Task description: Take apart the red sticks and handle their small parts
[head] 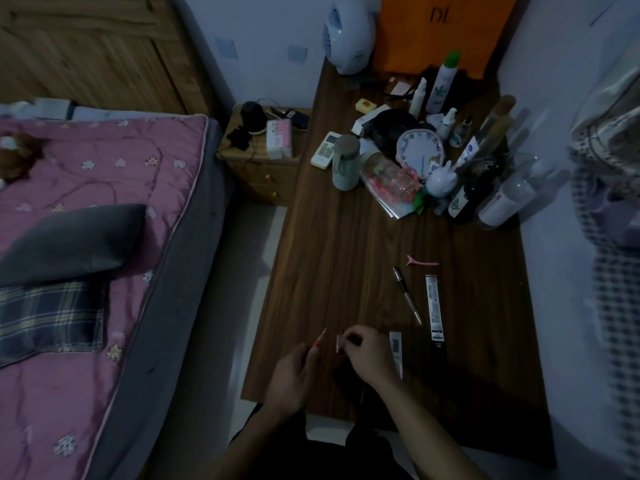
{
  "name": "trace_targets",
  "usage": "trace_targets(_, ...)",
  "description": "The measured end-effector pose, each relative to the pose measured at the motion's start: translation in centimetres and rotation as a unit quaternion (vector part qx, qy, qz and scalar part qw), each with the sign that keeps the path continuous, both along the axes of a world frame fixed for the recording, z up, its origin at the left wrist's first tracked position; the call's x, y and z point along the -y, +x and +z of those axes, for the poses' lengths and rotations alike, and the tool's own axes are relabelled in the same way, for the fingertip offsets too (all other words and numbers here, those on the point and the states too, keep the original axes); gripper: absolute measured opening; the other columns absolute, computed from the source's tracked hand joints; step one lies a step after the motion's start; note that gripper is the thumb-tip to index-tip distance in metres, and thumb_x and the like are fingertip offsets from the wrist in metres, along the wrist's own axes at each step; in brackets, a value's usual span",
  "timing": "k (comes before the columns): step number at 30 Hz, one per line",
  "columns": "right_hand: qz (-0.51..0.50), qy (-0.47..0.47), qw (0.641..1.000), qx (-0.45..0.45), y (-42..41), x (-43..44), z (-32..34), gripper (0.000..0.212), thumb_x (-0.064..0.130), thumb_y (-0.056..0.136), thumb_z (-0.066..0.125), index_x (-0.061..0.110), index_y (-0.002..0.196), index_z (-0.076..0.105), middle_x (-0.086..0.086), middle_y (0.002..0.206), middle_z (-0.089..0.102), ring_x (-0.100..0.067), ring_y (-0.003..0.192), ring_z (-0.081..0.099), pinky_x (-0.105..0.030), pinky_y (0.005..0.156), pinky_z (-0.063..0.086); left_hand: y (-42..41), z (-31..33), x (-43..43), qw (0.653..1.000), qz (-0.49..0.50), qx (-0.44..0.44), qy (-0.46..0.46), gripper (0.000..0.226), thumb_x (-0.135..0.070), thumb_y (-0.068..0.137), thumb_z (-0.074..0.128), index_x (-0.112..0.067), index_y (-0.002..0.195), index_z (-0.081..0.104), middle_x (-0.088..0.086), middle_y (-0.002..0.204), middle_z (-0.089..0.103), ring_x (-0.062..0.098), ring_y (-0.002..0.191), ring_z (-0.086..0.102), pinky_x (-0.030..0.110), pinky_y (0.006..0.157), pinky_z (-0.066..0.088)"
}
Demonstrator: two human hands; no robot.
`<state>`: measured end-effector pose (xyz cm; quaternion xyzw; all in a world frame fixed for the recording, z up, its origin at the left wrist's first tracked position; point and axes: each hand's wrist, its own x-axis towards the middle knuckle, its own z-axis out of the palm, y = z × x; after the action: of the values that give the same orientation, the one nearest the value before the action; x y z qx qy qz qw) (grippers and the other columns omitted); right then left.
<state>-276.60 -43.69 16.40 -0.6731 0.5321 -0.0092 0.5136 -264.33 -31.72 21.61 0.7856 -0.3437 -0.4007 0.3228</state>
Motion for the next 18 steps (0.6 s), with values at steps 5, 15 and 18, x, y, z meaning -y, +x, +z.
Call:
trace_targets(5, -0.136, 0.117, 0.967, 0.184, -1.4, 0.2, 6.0, 0.01, 0.023, 0.085, 0.069, 0.033, 0.085, 0.074, 0.013, 0.089, 0.073, -0.002, 0.082, 0.068, -0.019, 0.069, 0.05, -0.4, 2.2, 0.2, 0.999, -0.021, 0.025, -0.035, 0.027, -0.034, 0.1, 0.044, -0.033, 0.079, 0.06, -0.021, 0.073, 0.064, -0.001, 0.06, 0.057, 0.011, 0.054, 0.042)
trace_targets(15, -0.134, 0.132, 0.926, 0.329, -3.8, 0.4, 12.9, 0.009, 0.01, 0.088, 0.069, 0.017, 0.086, 0.075, -0.002, 0.082, 0.074, -0.01, 0.077, 0.07, -0.02, 0.068, 0.056, -2.5, 7.6, 0.1, 0.989, -0.066, 0.042, -0.127, 0.033, -0.036, 0.097, 0.04, -0.016, 0.086, 0.063, 0.002, 0.069, 0.062, 0.017, 0.059, 0.057, 0.024, 0.054, 0.041)
trace_targets(18, -0.126, 0.14, 0.918, 0.35, -4.1, 0.1, 13.8, 0.013, 0.003, 0.091, 0.063, 0.011, 0.091, 0.073, -0.005, 0.093, 0.077, -0.012, 0.085, 0.073, -0.02, 0.069, 0.057, -3.0, 8.5, 0.1, 0.989, -0.076, 0.023, -0.125, 0.026, -0.026, 0.099, 0.042, -0.017, 0.088, 0.064, -0.006, 0.068, 0.061, 0.014, 0.059, 0.056, 0.015, 0.053, 0.04)
